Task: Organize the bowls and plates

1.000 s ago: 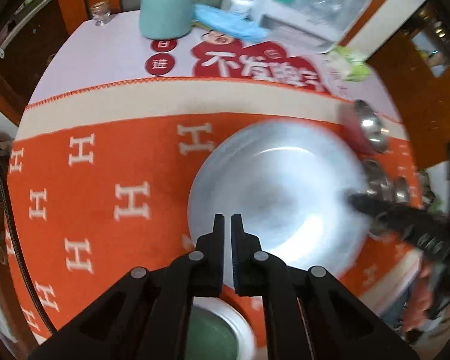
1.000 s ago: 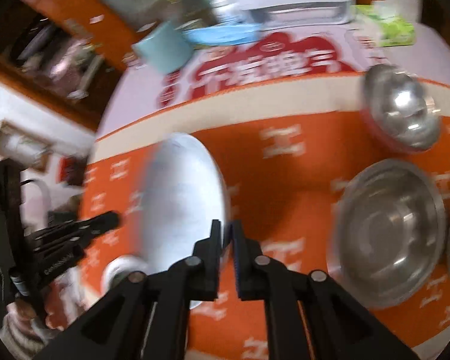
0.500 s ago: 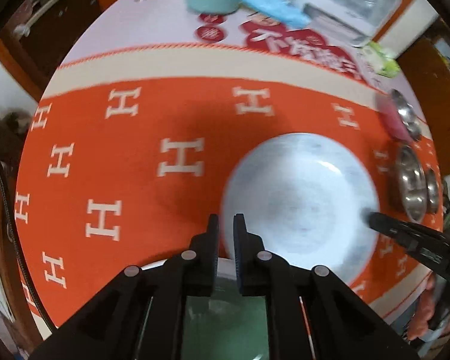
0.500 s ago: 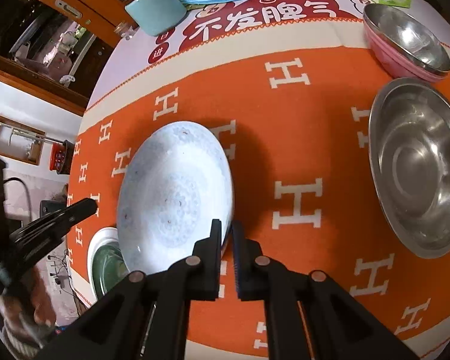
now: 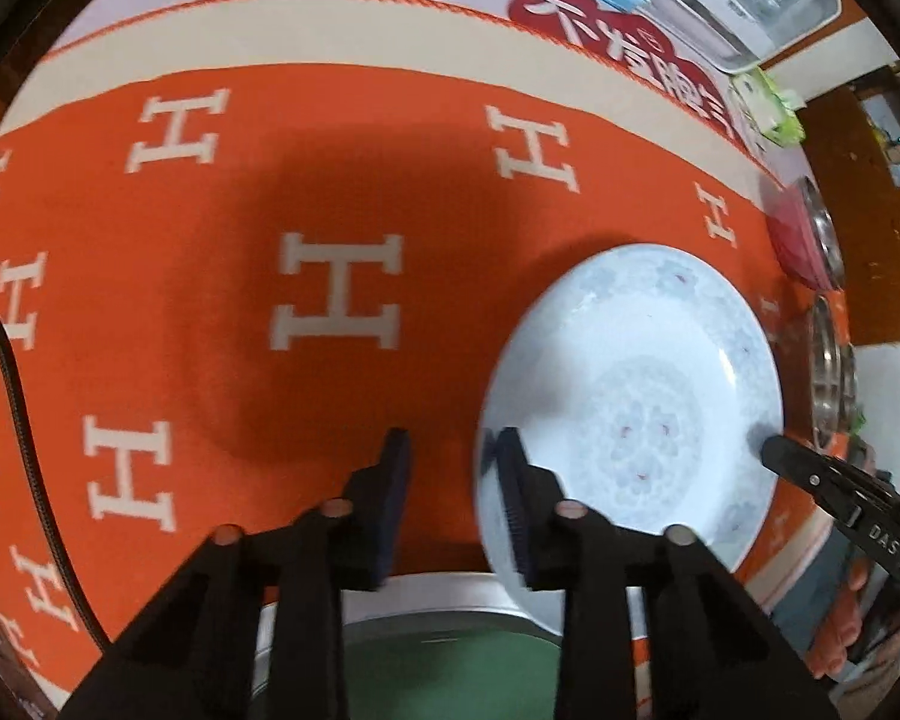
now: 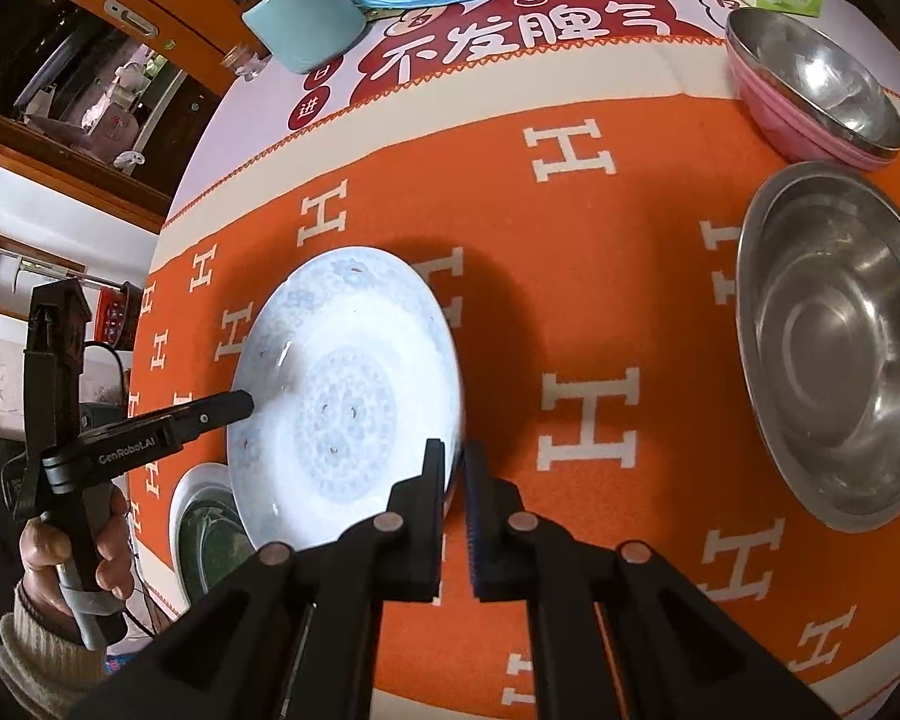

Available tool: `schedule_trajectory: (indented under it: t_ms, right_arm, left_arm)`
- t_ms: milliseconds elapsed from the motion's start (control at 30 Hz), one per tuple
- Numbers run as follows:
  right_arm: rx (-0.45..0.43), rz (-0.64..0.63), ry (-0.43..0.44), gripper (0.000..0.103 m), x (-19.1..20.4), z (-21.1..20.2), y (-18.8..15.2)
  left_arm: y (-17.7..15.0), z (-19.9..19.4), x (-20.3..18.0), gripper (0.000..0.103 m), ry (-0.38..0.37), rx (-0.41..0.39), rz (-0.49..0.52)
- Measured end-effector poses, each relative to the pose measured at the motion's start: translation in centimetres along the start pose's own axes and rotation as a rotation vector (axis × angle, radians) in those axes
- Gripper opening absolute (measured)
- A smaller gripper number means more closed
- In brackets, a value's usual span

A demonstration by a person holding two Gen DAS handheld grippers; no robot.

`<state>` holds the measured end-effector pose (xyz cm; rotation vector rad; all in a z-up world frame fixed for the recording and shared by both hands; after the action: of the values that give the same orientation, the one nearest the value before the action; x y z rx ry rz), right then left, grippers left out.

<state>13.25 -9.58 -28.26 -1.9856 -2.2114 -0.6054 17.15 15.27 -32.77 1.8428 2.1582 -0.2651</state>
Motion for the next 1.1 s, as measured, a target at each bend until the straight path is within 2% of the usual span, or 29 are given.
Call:
schedule_trajectory:
  t_ms: [67, 167, 333, 567, 700, 867, 1100]
  right_arm:
    - [-0.001, 0.0, 0.002, 0.005, 0.0, 0.0, 0.1]
    - [-0.006, -0.011, -0.001, 0.006, 0.1, -0.2, 0.1]
    - [-0.01, -0.021, -0.002, 0.006, 0.3, -0.6, 0.2]
    - [-0.014, -0.048, 0.02, 0.005, 1.5, -1.7, -0.4]
    - [-0.014, -0.08, 0.048, 0.005, 3.1, -2.5, -1.1]
    - [0.002, -0.134, 0.087, 0.005, 5.6, -3.0, -2.5]
    - [0.051, -0.234, 0.124, 0.005, 9.3, -2.3, -5.0]
  left_arm:
    - [0.0, 0.1, -0.4, 0.006, -0.023, 0.009, 0.01]
    - [0.1, 0.3, -1.2, 0.006, -0.001, -0.005, 0.041]
    - [-0.1, -0.1, -1.5, 0.006, 0.002, -0.019, 0.026]
    - [-1.3, -4.0, -1.2, 0.006, 0.039, -0.073, 0.005]
    - [-3.1, -6.9, -0.6, 0.006, 0.069, -0.103, -0.003]
    - [-6.2, -10.2, 1.4, 0.006, 0.09, -0.138, -0.059]
    - [-11.7, -11.5, 5.4, 0.006, 0.138, -0.144, -0.143]
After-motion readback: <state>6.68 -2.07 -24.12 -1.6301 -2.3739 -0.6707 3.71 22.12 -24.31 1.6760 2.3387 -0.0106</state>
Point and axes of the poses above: each gripper's, at about its wrist camera, not at the fingertips, and z roughly the way its jaws point, x to its left, y to its top, the point moved 7 cm from there along z, roughly the way its jaws point, and after that the axes turned 7 degrees about -z, right-handed, at the moved point
